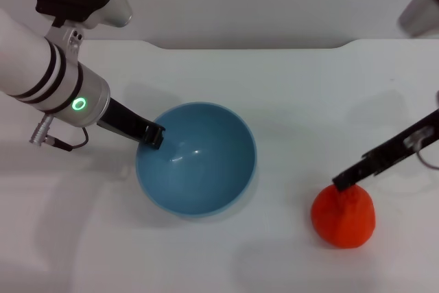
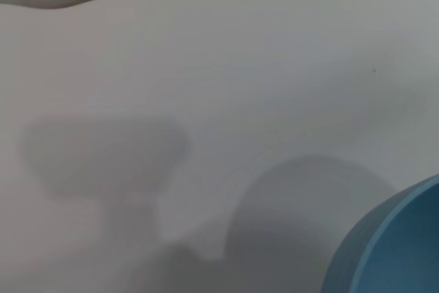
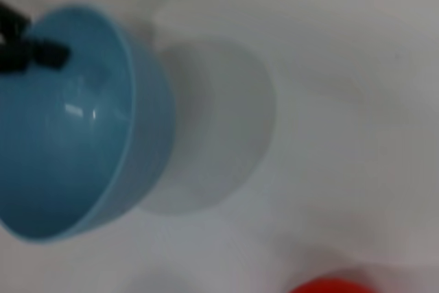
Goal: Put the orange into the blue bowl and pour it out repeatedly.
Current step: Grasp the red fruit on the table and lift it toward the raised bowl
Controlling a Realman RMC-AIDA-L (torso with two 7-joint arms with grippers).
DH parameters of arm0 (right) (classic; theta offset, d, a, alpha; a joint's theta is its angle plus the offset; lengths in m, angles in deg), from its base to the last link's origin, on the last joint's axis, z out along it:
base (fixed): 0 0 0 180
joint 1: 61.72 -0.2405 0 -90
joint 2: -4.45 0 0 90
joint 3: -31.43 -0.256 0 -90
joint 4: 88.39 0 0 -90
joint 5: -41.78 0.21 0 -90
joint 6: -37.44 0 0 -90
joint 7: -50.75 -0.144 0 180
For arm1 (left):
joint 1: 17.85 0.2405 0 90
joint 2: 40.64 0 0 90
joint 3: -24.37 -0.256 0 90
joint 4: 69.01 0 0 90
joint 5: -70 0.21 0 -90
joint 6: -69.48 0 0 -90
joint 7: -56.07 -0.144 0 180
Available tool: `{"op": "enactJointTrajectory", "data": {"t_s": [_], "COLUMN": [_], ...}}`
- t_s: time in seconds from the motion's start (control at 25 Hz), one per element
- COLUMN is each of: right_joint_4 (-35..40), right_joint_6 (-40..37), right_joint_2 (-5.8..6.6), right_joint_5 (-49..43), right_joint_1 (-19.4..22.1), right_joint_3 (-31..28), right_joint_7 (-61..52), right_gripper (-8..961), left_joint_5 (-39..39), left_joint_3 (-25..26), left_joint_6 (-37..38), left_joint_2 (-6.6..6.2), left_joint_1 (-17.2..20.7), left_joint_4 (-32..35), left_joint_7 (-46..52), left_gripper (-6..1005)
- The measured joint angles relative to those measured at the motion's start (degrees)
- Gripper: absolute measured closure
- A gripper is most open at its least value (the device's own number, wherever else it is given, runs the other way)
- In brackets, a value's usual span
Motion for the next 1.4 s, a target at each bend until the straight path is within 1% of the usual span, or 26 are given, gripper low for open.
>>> {"op": "enactJointTrajectory", "data": {"t_s": [0.16, 0.24, 0.28, 0.48, 0.6, 0.68, 0.92, 1.08, 1.12, 1.28, 1.4], "right_joint_4": [-2.79, -5.5, -5.5, -11.4, -11.74, -11.33, -9.78, -6.14, -5.25, 0.58, 6.56], "right_joint_6": [1.97, 3.78, 3.78, 7.93, 8.95, 8.87, 8.53, 7.56, 7.08, 2.42, -1.28], "right_joint_2": [-0.02, -0.1, -0.1, -0.22, -0.23, -0.27, -0.29, -0.28, -0.26, -0.33, -0.35], "right_joint_5": [-0.29, -0.32, -0.32, -0.74, -1.02, -1.05, -1.08, -1.07, -1.07, -0.7, 0.93], "right_joint_1": [-0.52, -1.07, -1.07, -2.52, -2.19, -1.78, -0.33, 1.61, 1.98, 2.87, 2.9], "right_joint_3": [5.28, 7.54, 7.54, 11.5, 13.5, 13.74, 13.2, 11.68, 10.45, 2.34, -1.56], "right_joint_7": [-1.91, -2.26, -2.26, -2.59, -1.71, -0.96, -0.66, -0.17, 0.25, 3.72, 6.34], "right_gripper": [427, 439, 445, 475, 493, 505, 541, 669, 701, 735, 760], "left_joint_5": [0.02, 0.02, 0.01, 0.01, 0.0, 0.0, 0.01, 0.01, 0.01, 0.02, 0.17], "left_joint_3": [-0.14, -0.21, -0.23, -0.45, -0.77, -0.83, -0.93, -0.98, -0.98, -1.53, -2.52], "left_joint_6": [0.0, 0.0, 0.0, 0.0, 0.11, 0.19, 0.37, 0.52, 0.55, 0.92, 1.65], "left_joint_2": [0.01, 0.02, 0.01, 0.0, 0.06, 0.05, 0.03, 0.01, 0.01, 0.03, 0.16], "left_joint_1": [0.05, 0.06, 0.06, 0.04, -0.01, -0.06, -0.12, -0.19, -0.24, -0.77, -1.59], "left_joint_4": [0.24, 0.37, 0.42, 0.47, 0.58, 0.63, 0.7, 0.7, 0.7, 0.69, 0.5], "left_joint_7": [-0.08, -0.11, -0.12, -0.19, -0.22, -0.23, -0.25, -0.28, -0.29, -0.63, -0.77], "left_gripper": [1000, 1000, 1000, 1000, 999, 999, 1001, 1000, 1000, 1000, 1000]}}
